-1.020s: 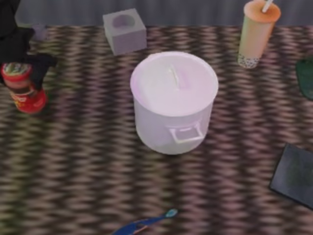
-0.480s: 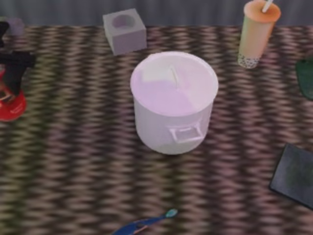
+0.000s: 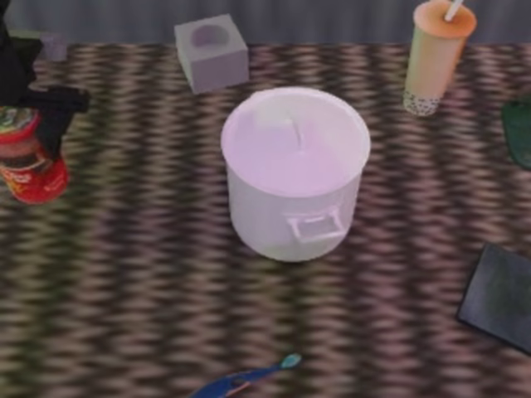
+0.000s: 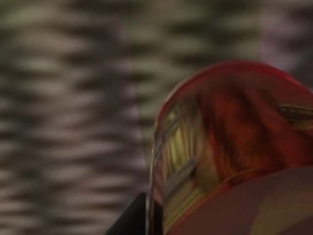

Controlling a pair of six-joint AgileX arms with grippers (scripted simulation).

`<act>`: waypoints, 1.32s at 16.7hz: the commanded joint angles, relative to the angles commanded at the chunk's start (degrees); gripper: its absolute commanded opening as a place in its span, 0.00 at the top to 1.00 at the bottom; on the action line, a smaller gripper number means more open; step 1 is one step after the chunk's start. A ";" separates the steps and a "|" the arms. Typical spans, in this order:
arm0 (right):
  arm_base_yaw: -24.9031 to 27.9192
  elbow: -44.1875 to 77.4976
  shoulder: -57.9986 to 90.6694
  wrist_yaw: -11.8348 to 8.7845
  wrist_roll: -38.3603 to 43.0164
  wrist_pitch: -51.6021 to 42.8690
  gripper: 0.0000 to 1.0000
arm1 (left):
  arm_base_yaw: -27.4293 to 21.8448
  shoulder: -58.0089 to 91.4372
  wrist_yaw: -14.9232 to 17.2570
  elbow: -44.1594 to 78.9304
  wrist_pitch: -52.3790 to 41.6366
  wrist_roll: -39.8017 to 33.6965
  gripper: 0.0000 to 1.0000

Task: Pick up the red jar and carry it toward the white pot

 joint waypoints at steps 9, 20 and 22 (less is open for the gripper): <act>0.00 0.00 0.00 0.00 0.00 0.00 0.00 | -13.10 8.29 0.02 4.53 4.44 -20.82 1.00; 0.00 0.00 0.00 0.00 0.00 0.00 0.00 | -13.30 9.94 0.01 -1.28 12.19 -21.17 1.00; 0.00 0.00 0.00 0.00 0.00 0.00 0.00 | -13.33 10.59 0.04 -3.07 14.45 -21.17 1.00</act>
